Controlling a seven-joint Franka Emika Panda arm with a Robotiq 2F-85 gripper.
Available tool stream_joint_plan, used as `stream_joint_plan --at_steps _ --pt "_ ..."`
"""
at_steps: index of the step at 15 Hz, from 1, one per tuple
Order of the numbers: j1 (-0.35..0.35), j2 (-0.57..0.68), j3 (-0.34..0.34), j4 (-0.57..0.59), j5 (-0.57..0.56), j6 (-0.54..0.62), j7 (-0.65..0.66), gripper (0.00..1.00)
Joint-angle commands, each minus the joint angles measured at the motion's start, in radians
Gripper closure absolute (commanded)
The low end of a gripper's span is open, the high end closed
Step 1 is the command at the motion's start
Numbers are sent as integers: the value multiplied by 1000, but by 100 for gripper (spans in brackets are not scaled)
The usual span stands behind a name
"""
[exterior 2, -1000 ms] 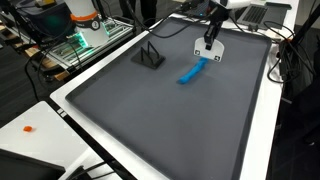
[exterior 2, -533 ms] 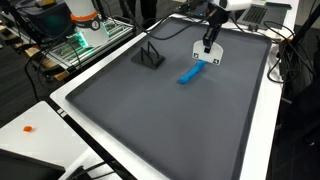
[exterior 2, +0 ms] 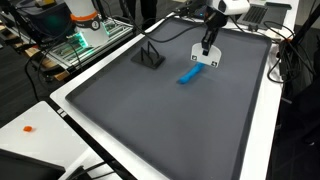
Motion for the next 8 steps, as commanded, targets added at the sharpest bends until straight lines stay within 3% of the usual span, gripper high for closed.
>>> stream_joint_plan --at_steps 1,8 --pt "-4 14 -3 -5 -25 -5 -12 99" --pt "-1 31 -3 -12 -40 3 -13 99"
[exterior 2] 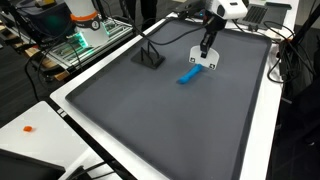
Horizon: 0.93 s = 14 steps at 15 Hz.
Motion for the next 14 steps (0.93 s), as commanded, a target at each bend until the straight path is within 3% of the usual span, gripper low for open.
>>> stream_joint_plan --at_steps 1,14 --pt "0 18 -2 -14 -22 5 -10 99" --pt "-3 54 4 -23 -6 12 -12 99"
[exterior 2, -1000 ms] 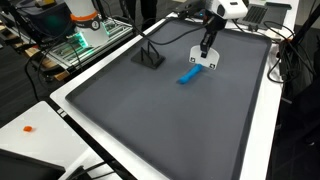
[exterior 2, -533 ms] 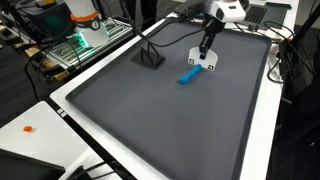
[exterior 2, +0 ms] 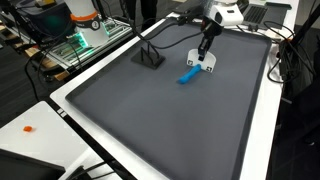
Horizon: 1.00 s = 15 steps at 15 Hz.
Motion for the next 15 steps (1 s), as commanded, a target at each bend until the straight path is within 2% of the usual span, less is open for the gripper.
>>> stream_joint_plan --at_steps 1,11,15 --pt "-11 24 10 -23 11 11 -14 99" --pt "-36 -4 37 -23 95 -46 -23 99" --pt "-27 -13 30 -27 91 -67 -13 99"
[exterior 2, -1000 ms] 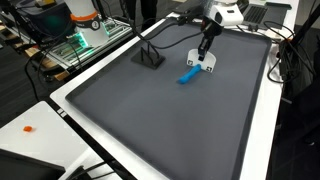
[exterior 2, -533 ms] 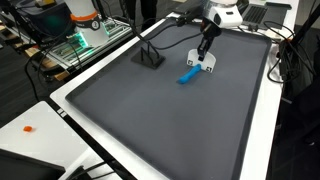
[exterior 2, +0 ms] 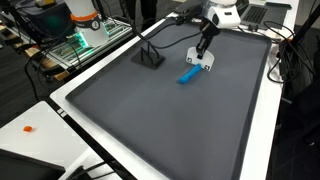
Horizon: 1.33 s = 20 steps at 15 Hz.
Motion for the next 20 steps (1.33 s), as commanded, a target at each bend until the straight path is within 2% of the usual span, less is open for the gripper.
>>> stream_joint_plan --at_steps 1,20 --pt "-5 -11 7 -28 7 -35 -7 99" --pt "-20 -84 -31 -20 -57 -20 -11 99"
